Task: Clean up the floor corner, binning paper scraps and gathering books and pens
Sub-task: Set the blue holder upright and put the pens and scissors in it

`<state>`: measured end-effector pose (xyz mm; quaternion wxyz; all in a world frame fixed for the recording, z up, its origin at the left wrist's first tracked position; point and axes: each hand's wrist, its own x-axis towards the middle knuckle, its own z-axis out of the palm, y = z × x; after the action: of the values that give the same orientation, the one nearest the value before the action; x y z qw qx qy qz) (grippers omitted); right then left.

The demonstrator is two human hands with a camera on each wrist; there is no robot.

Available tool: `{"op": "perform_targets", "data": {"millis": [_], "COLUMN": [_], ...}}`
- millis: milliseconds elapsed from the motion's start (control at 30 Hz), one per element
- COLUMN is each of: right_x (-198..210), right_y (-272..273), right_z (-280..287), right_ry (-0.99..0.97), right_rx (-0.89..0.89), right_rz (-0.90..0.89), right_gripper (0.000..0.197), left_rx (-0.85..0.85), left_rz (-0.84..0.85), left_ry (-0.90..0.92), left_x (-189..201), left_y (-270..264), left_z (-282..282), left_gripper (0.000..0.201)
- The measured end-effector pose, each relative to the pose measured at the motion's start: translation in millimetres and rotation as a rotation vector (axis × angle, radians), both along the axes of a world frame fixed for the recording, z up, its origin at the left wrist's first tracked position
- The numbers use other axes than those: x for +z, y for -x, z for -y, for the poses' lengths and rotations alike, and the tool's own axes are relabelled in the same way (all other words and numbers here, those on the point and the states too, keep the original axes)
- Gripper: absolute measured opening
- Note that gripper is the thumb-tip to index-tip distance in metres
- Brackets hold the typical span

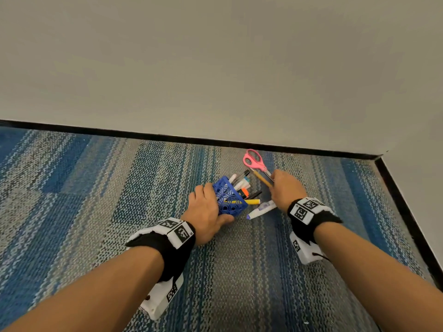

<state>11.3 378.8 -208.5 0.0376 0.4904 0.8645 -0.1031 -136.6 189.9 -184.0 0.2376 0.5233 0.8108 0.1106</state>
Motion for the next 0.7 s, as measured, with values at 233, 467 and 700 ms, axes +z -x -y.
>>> {"op": "perform_targets", "data": {"millis": [233, 467, 700], "right_x": [66.3, 78.5, 33.0], "right_y": [-21.3, -6.0, 12.1], "right_z": [-5.0, 14.1, -9.3], "right_ry": [0.401, 0.347, 0.155], "right_rx": [0.063, 0.368, -0.021], "right_rz": [-0.753, -0.584, -0.628], "right_gripper": [0.020, 0.014, 0.034], "left_rx": [0.013, 0.013, -0.004], "left_rz": [0.013, 0.061, 0.050], "left_ry": [-0.009, -0.020, -0.001], "left_x": [-2.8, 0.5, 2.5], "left_y": [1.4, 4.1, 4.6], "left_z": [-1.3, 5.3, 5.3], "left_gripper": [0.087, 0.092, 0.095]}}
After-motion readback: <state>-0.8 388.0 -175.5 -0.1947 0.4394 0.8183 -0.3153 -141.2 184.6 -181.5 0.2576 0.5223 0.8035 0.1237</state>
